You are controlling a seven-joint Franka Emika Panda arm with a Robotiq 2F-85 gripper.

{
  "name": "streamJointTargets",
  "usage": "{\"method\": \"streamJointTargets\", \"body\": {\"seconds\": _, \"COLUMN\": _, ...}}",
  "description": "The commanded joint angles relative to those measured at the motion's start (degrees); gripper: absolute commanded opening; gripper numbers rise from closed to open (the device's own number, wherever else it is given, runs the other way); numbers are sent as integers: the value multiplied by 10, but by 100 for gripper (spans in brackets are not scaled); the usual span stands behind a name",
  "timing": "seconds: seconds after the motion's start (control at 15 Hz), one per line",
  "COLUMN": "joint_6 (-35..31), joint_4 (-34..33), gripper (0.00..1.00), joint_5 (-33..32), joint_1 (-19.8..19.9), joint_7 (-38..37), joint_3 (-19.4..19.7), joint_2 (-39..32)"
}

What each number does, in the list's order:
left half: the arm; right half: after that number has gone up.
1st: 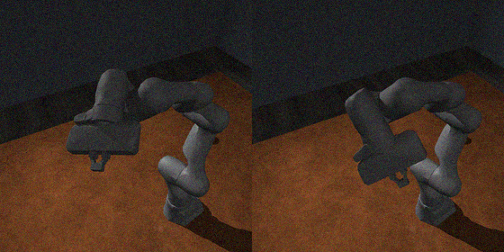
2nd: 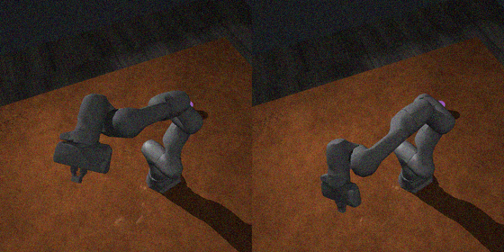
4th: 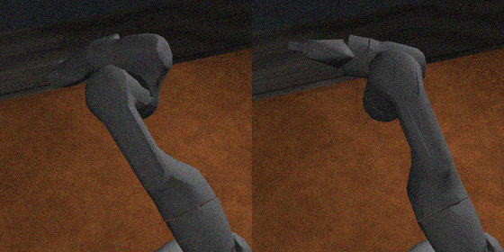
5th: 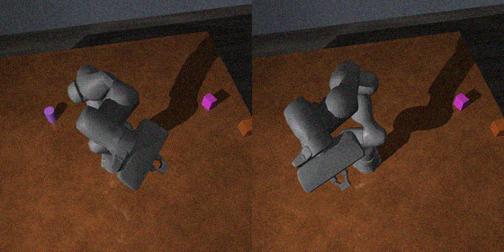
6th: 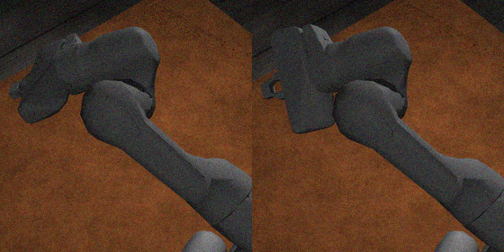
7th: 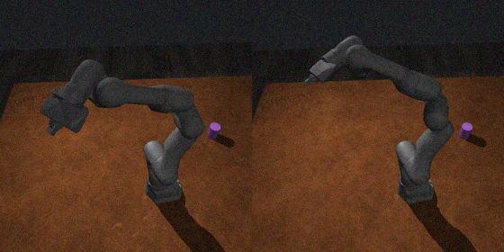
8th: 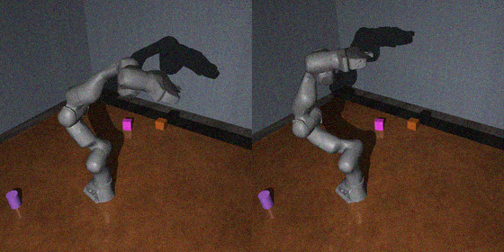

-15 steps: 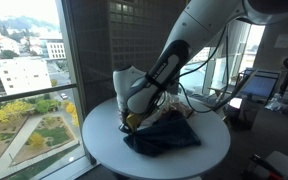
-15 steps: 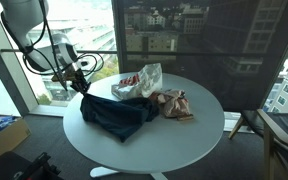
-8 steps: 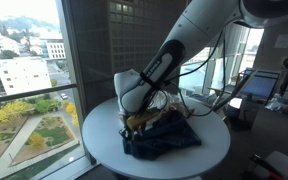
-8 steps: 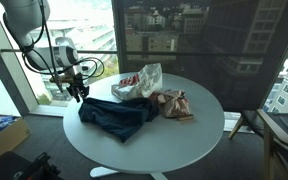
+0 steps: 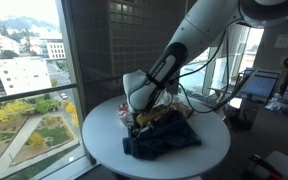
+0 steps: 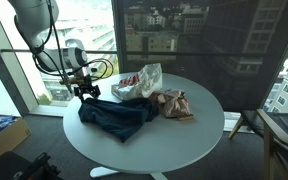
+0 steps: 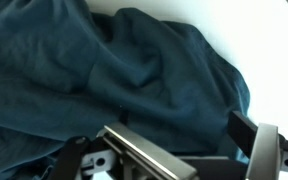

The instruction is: Use the blue shirt to lift the duster, then move the blue shirt to the right

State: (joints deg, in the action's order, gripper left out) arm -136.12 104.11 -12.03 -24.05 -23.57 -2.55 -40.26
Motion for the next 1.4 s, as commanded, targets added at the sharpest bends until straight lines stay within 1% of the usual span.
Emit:
{"method": "streamJointTargets", "body": {"seconds": 0.0, "joint_6": 1, "joint_4": -2, "gripper": 100, "joint_5": 2, "joint_1": 0, "joint_7": 3, "joint_3": 2, "joint_2": -1}}
{"method": "streamJointTargets", "body": {"seconds": 0.2, "joint_6": -1, "joint_4": 1, "gripper": 99, "joint_5": 22, "joint_1": 22, "joint_7": 38, "joint_3": -16, "joint_2": -7}}
{"method": "streamJointTargets", "body": {"seconds": 0.33, "joint_6": -15, "joint_4": 2, "gripper": 100, "joint_5": 27, "joint_1": 32, "joint_7": 65, "joint_3": -24, "joint_2": -16}}
{"method": "streamJointTargets", "body": {"seconds": 0.67, "joint_6": -31, "joint_4": -6, "gripper": 100, "joint_5": 35, "joint_1": 50, "joint_7": 108, "joint_3": -32, "joint_2": -46}}
{"method": "streamJointTargets", "body": {"seconds": 0.93, "joint_6": -47, "joint_4": -18, "gripper": 100, "joint_5": 28, "joint_1": 54, "joint_7": 133, "joint_3": -26, "joint_2": -79}}
{"method": "streamJointTargets", "body": {"seconds": 1.07, "joint_6": -39, "joint_4": -22, "gripper": 74, "joint_5": 31, "joint_1": 55, "joint_7": 135, "joint_3": -25, "joint_2": -85}}
{"method": "streamJointTargets", "body": {"seconds": 1.2, "joint_6": -31, "joint_4": -22, "gripper": 59, "joint_5": 37, "joint_1": 60, "joint_7": 139, "joint_3": -30, "joint_2": -82}}
{"method": "streamJointTargets", "body": {"seconds": 1.27, "joint_6": -25, "joint_4": -23, "gripper": 49, "joint_5": 42, "joint_1": 61, "joint_7": 135, "joint_3": -31, "joint_2": -80}}
{"method": "streamJointTargets", "body": {"seconds": 1.33, "joint_6": -20, "joint_4": -23, "gripper": 43, "joint_5": 45, "joint_1": 62, "joint_7": 136, "joint_3": -32, "joint_2": -78}}
